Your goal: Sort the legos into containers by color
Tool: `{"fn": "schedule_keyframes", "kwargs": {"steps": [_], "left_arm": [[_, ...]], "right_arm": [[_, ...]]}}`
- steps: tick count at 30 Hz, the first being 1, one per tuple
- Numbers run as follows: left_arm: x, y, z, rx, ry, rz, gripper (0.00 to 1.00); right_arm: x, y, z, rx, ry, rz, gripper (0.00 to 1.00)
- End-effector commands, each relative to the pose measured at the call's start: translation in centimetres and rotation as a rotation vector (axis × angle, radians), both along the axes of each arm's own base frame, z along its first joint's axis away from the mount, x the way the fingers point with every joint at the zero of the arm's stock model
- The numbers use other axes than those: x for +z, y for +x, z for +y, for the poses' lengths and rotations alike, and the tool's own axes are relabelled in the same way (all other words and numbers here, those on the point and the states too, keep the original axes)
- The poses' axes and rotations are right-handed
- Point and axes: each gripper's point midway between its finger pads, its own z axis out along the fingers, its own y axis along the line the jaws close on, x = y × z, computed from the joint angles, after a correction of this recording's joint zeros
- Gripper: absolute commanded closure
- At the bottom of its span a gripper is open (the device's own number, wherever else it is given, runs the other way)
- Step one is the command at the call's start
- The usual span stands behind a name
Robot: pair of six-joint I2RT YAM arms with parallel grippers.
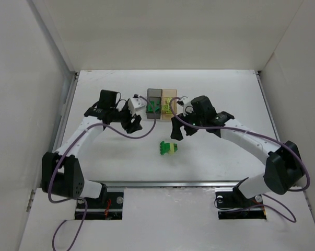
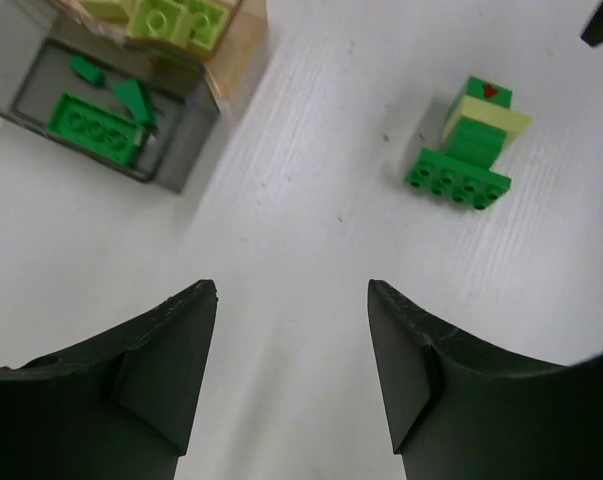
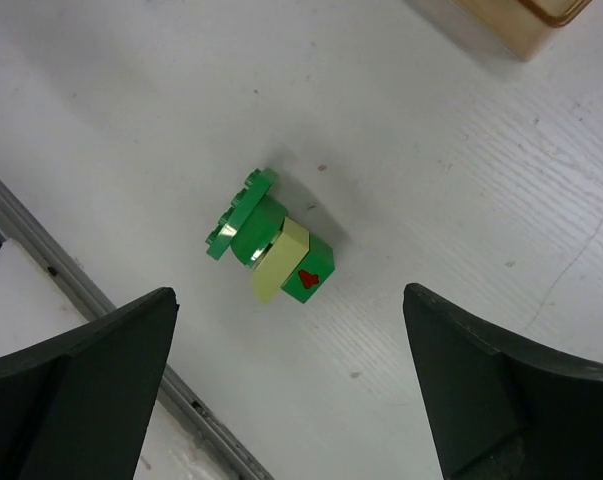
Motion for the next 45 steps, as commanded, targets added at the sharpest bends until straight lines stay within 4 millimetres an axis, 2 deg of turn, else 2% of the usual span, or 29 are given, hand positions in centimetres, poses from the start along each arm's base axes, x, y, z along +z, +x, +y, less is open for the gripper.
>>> {"fn": "schedule_keyframes", "kwargs": {"steps": [1, 2, 3, 4, 6, 9, 11, 12, 14, 15, 18, 19, 24, 27, 32, 38, 43, 45], "left_arm": [[-0.1, -2.7, 0.2, -0.008, -0.056, -0.024, 0.41], [1.4, -3.2, 0.4, 0.012, -0.079, -0.089, 0.41], [-0.2, -4.2, 1.0, 0.056, -0.076, -0.062, 0.40], [0.6, -3.7, 1.0, 0.078, -0.099, -0.134, 0.40], [0.9, -4.2, 2.1, 0.155, -0.111, -0.207, 0.38], [2.0, -4.6, 2.7, 0.216, -0.156, -0.285, 0.37], [2.1, -5.1, 2.5, 0.206, -0.164, -0.301, 0.37], [2.4, -5.3, 2.3, 0.201, -0.174, -0.304, 0.37], [1.6, -5.5, 2.4, 0.219, -0.167, -0.292, 0.36], [1.6, -5.6, 2.4, 0.223, -0.172, -0.284, 0.36], [1.3, -5.6, 2.4, 0.224, -0.172, -0.282, 0.36], [1.0, -5.5, 2.3, 0.224, -0.168, -0.274, 0.36], [0.6, -5.6, 2.5, 0.243, -0.169, -0.252, 0.36], [0.2, -5.8, 2.4, 0.234, -0.170, -0.241, 0.36], [0.4, -6.0, 2.1, 0.220, -0.187, -0.238, 0.36], [-0.2, -6.1, 2.2, 0.229, -0.176, -0.223, 0.36], [0.0, -6.4, 2.1, 0.218, -0.182, -0.222, 0.36], [-0.1, -6.9, 1.8, 0.167, -0.179, -0.231, 0.36]], "right_arm": [[-0.6, -0.5, 1.0, -0.027, 0.043, 0.090, 0.00], [-1.5, -0.7, 1.0, -0.058, 0.038, 0.145, 0.00], [-1.5, -1.1, 1.7, -0.046, 0.057, 0.165, 0.00], [-1.5, -1.4, 2.3, -0.031, 0.084, 0.191, 0.00], [-2.7, -1.9, 2.7, -0.069, 0.084, 0.260, 0.00], [-4.5, -2.0, 2.3, -0.143, 0.035, 0.342, 0.00], [-4.5, -2.0, 2.3, -0.161, 0.042, 0.358, 0.00], [-5.0, -2.4, 2.1, -0.172, 0.036, 0.377, 0.00], [-5.4, -2.4, 2.2, -0.192, 0.035, 0.401, 0.00], [-5.8, -2.9, 2.6, -0.174, 0.031, 0.423, 0.00], [-6.8, -2.6, 3.3, -0.185, 0.049, 0.458, 0.00], [-8.0, -2.7, 3.3, -0.201, 0.032, 0.493, 0.00], [-10.0, -3.3, 3.5, -0.215, -0.030, 0.537, 0.00], [-10.7, -3.5, 3.1, -0.252, -0.059, 0.534, 0.01], [-10.3, -2.8, 3.3, -0.257, -0.046, 0.509, 0.04], [-11.2, -1.7, 2.9, -0.299, -0.094, 0.490, 0.19], [-11.0, -1.2, 2.9, -0.306, -0.086, 0.484, 0.33], [-11.0, -1.2, 2.8, -0.299, -0.088, 0.479, 0.49]]}}
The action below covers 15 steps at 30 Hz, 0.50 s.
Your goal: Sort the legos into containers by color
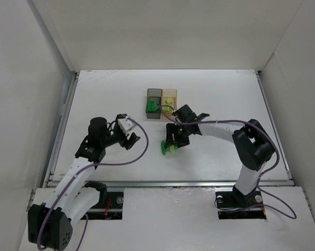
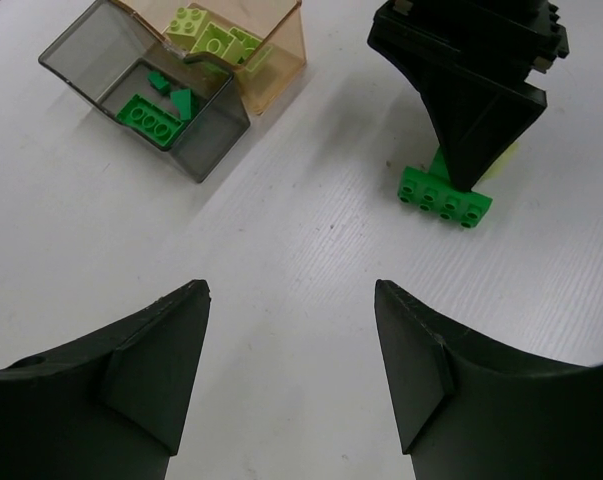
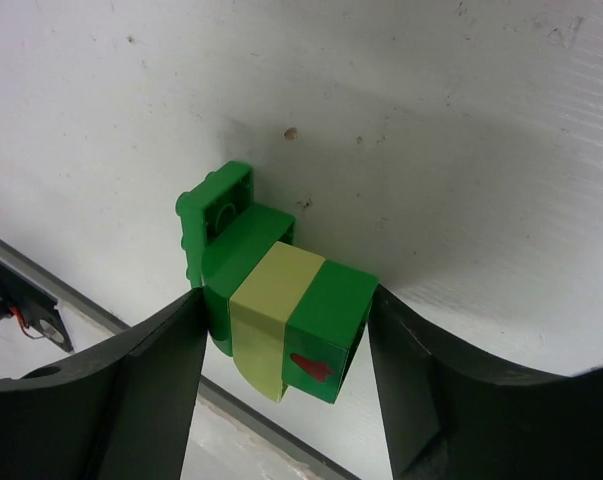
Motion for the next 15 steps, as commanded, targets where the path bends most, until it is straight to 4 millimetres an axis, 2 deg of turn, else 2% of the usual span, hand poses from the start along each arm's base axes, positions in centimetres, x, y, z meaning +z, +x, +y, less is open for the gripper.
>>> {"fn": "schedule_keyframes", "kwargs": {"steps": [1, 2, 5, 6, 8, 10, 12, 15], "left_arm": [[0.0, -1.2, -0.9, -0.087, -0.004, -0.021, 0.36], [-0.4, -1.5, -1.0, -0.116, 0.008, -0.017, 0.36], [-1.7, -3.4, -1.8, -0.274, 0.054, -0.021, 0.29], [-1.7, -4.0, -2.2, -0.331, 0.047, -0.015, 0.25], [-2.3, -5.0, -2.4, -0.432, 0.087, -0.037, 0.21], [-2.0, -5.7, -3.1, -0.528, 0.090, -0.065, 0.12], [-2.0, -5.7, -3.2, -0.577, 0.120, -0.104, 0.00], [-0.4, -4.4, -3.8, -0.646, 0.181, -0.267, 0.00]], "right_arm": [[0.0, 1.0, 0.0, -0.002, -0.022, -0.036, 0.56], [0.3, 1.1, 0.1, -0.002, -0.017, -0.044, 0.65], [0.7, 1.0, 0.2, 0.011, -0.005, -0.053, 0.77], [1.5, 1.3, 0.4, 0.021, 0.006, -0.076, 0.85], [2.7, 1.6, 0.7, 0.037, 0.027, -0.099, 0.93], [4.7, 1.8, 1.1, 0.053, 0.054, -0.129, 0.97], [7.2, 2.2, 2.0, 0.093, 0.112, -0.179, 0.97], [10.2, 1.4, 2.9, 0.187, 0.194, -0.208, 0.98]]}}
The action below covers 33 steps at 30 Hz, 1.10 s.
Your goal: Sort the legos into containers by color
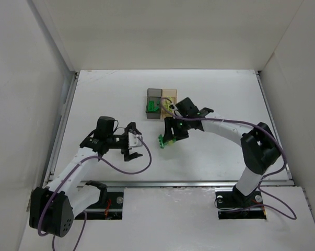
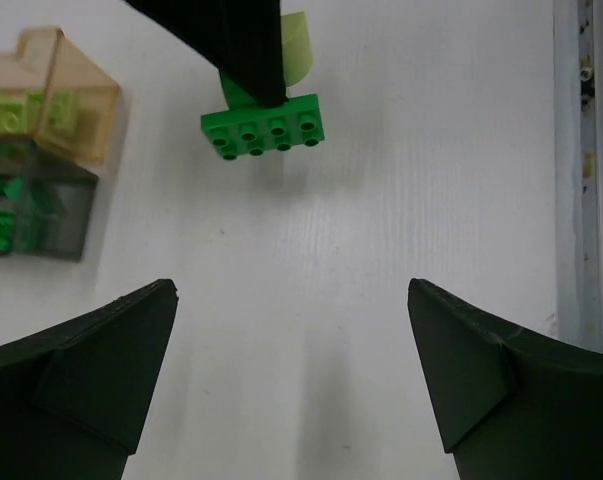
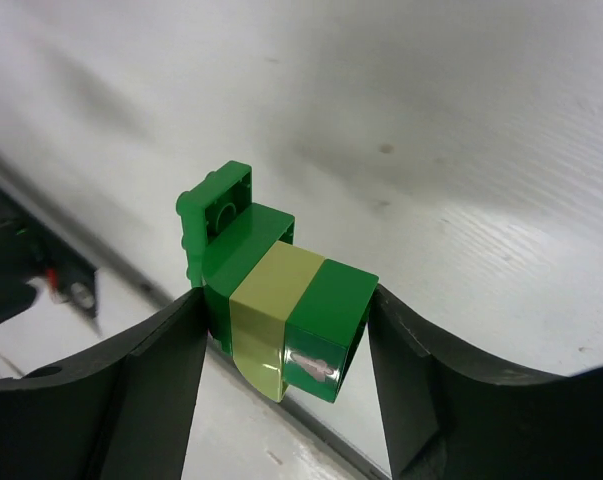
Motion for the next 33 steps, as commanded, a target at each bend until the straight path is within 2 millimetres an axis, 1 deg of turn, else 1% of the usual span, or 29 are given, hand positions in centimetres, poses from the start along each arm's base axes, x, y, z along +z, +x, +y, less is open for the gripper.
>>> {"fn": "schedule_keyframes", "kwargs": {"steps": [1, 3, 4, 5, 6, 7, 8, 9, 10, 12, 13, 14, 16, 17, 18, 19, 21, 24, 25, 27, 28, 30, 33], "left_arm": [[4.0, 0.9, -1.4, -0.186, -0.019, -0.269, 0.00], [5.1, 2.0, -1.3, -0.231, 0.021, -0.434, 0.00], [6.2, 2.8, -1.4, -0.244, 0.029, -0.537, 0.00], [7.2, 3.2, -1.3, -0.256, 0.041, -0.640, 0.00], [7.2, 3.5, -1.3, -0.302, 0.085, -0.768, 0.00], [8.2, 4.2, -1.4, -0.313, 0.101, -0.882, 0.00], [8.7, 4.2, -1.7, -0.339, 0.108, -0.955, 0.00], [9.3, 4.3, -1.7, -0.350, 0.115, -1.019, 0.02], [9.9, 4.5, -1.9, -0.372, 0.131, -1.094, 0.09], [10.7, 4.4, -2.1, -0.413, 0.144, -1.180, 0.17], [10.8, 4.2, -2.3, -0.440, 0.146, -1.213, 0.24], [10.4, 4.0, -2.4, -0.484, 0.161, -1.251, 0.26], [10.3, 3.8, -2.5, -0.539, 0.188, -1.287, 0.29], [10.1, 3.2, -2.6, -0.580, 0.195, -1.298, 0.30], [8.3, 2.2, -2.4, -0.637, 0.205, -1.231, 0.33], [7.9, 1.8, -2.6, -0.697, 0.225, -1.270, 0.35], [7.2, 1.5, -2.6, -0.729, 0.238, -1.245, 0.38], [7.2, 1.0, -3.4, -0.757, 0.227, -1.262, 0.39], [7.4, 0.9, -3.7, -0.755, 0.219, -1.264, 0.40], [8.0, 1.0, -4.1, -0.733, 0.200, -1.250, 0.40], [8.4, 1.0, -4.5, -0.731, 0.190, -1.263, 0.40], [8.6, 1.3, -4.5, -0.710, 0.195, -1.261, 0.40], [8.8, 1.7, -4.4, -0.682, 0.199, -1.246, 0.40]], "right_arm": [[7.9, 0.6, 2.5, 0.136, 0.176, -0.141, 0.98], [9.1, -0.6, 2.9, 0.211, 0.215, -0.120, 1.00], [9.6, -0.6, 3.3, 0.231, 0.231, -0.114, 1.00], [10.0, -0.9, 3.4, 0.253, 0.245, -0.109, 1.00], [9.9, -1.2, 3.6, 0.265, 0.258, -0.090, 1.00], [10.6, -1.7, 4.0, 0.292, 0.296, -0.077, 1.00], [11.0, -1.9, 4.2, 0.289, 0.316, -0.061, 1.00], [11.1, -1.8, 4.5, 0.294, 0.323, -0.058, 1.00], [11.2, -2.0, 4.5, 0.289, 0.331, -0.044, 1.00], [12.0, -1.6, 5.0, 0.280, 0.360, -0.055, 1.00], [12.6, -1.7, 5.2, 0.288, 0.376, -0.067, 1.00], [12.6, -1.7, 5.2, 0.279, 0.377, -0.058, 1.00], [12.8, -1.6, 5.3, 0.274, 0.384, -0.061, 1.00], [13.0, -1.6, 5.5, 0.275, 0.397, -0.061, 1.00], [13.1, -1.5, 5.6, 0.277, 0.402, -0.069, 1.00], [13.2, -1.6, 5.8, 0.271, 0.418, -0.055, 1.00], [13.5, -1.6, 5.9, 0.272, 0.430, -0.052, 1.00], [13.5, -1.6, 5.9, 0.264, 0.432, -0.043, 1.00], [13.6, -1.4, 6.0, 0.253, 0.432, -0.051, 1.00], [13.6, -1.4, 6.0, 0.247, 0.433, -0.044, 1.00], [13.2, -1.3, 6.1, 0.245, 0.428, -0.036, 1.00], [13.4, -1.0, 6.2, 0.239, 0.425, -0.050, 1.00], [13.0, -1.0, 6.0, 0.232, 0.415, -0.047, 1.00]]}}
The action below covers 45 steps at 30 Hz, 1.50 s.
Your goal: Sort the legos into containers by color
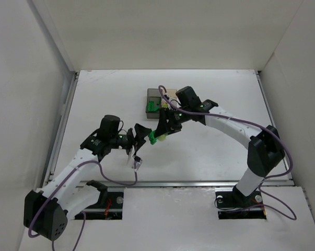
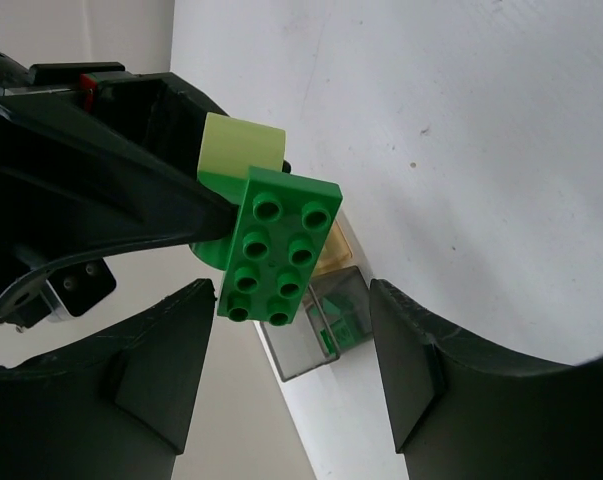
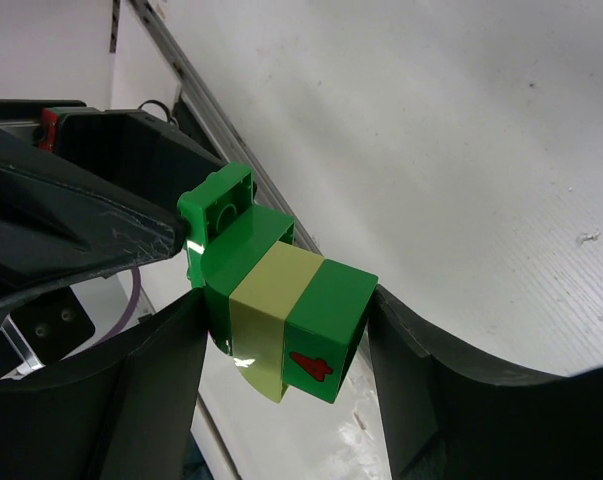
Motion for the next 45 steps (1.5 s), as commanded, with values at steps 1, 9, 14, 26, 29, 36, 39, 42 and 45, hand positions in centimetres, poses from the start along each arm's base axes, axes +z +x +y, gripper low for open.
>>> {"fn": "schedule_keyframes", "kwargs": {"steps": [1, 9, 14, 26, 29, 36, 39, 42, 45], "left_arm": [[3.3, 0.3, -1.3, -0.161, 0.002, -0.313, 0.40], [3.2, 0.1, -1.5, -0.159, 0.004, -0.310, 0.43], [3.1, 0.3, -1.6, -0.147, -0.001, -0.292, 0.74], [2.5, 0.4, -1.3, -0.127, 0.013, -0.271, 1.00], [2.0, 0.3, -0.9, -0.109, 0.035, -0.244, 1.00], [2.1, -1.1, 0.1, -0.093, 0.050, -0.232, 1.00], [1.6, -2.3, 0.7, -0.084, 0.062, -0.176, 1.00], [1.4, -2.6, 1.1, -0.059, 0.061, -0.148, 1.00], [1.2, -1.4, 0.9, 0.060, -0.012, -0.049, 1.00]], "right_arm": [[2.2, 1.1, 1.1, -0.002, 0.067, -0.065, 1.00], [2.3, 1.0, 1.9, 0.011, 0.089, -0.048, 1.00], [1.8, 0.7, 2.4, 0.028, 0.091, -0.037, 1.00], [1.9, 0.4, 2.5, 0.026, 0.092, -0.040, 1.00], [1.0, 0.9, 1.9, -0.023, 0.035, -0.047, 1.00], [-3.4, 3.5, -1.3, -0.235, -0.134, -0.014, 1.00], [-5.3, 5.5, -4.3, -0.369, -0.163, 0.019, 1.00], [-4.9, 6.3, -5.2, -0.411, -0.155, 0.001, 1.00], [-4.9, 6.9, -6.0, -0.425, -0.206, -0.042, 1.00]]}}
